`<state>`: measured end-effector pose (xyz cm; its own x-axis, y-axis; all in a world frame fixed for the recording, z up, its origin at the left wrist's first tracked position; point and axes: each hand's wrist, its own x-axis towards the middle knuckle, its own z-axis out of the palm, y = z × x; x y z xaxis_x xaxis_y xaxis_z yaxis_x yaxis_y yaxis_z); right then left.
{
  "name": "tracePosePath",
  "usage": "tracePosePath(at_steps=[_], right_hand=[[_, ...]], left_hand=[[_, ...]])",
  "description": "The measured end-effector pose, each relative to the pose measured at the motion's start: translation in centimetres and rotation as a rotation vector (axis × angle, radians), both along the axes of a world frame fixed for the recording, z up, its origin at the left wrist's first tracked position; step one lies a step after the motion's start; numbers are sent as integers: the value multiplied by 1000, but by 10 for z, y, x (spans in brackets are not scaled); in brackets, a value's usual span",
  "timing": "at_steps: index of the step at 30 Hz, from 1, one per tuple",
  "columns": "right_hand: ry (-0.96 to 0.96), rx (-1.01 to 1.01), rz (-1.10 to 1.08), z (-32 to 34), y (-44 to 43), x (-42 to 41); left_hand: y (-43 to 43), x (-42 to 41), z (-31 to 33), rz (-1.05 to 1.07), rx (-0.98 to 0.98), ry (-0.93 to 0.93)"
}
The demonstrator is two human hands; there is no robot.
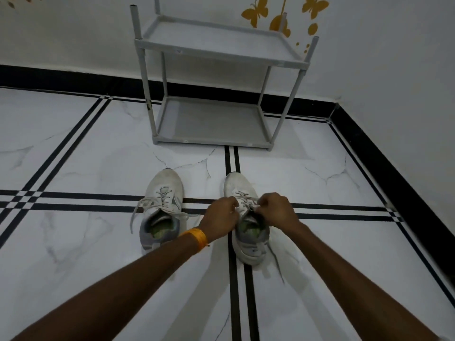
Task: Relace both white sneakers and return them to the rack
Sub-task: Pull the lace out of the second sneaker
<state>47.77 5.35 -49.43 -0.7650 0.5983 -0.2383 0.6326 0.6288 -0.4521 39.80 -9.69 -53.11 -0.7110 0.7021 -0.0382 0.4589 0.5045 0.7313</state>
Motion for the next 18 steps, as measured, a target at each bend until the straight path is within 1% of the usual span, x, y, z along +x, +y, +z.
tracePosePath(at_steps=[1,2,4,6,7,10,11,13,15,16,18], right_hand=[[7,-91,-3,-3,1,4],[38,-124,-11,-8,1,7],[111,-117,-27,-14,0,9],[151,-178,-59,-14,-1,7],[169,-233,-84,-12,-1,6],[174,-381,-176,-13,1,4],[154,-391,-177,-14,0,2],[108,-329,-142,-17,-3,-1],[39,-285,-103,-13,-8,-3],[11,-316,-88,-9,-8,-4],[-16,-448,-61,-5,-6,-4]], left_hand=[[6,1,-3,-1,-27,13],[11,2,-6,3,-37,25],[15,1,-8,6,-48,38],[16,0,-5,-16,-61,24],[14,0,-3,-4,-30,-47],[8,0,6,121,100,-464],[6,0,7,171,110,-573],[5,2,7,236,108,-675],[4,2,9,260,102,-657],[4,1,8,264,105,-633],[2,-3,8,276,128,-610]])
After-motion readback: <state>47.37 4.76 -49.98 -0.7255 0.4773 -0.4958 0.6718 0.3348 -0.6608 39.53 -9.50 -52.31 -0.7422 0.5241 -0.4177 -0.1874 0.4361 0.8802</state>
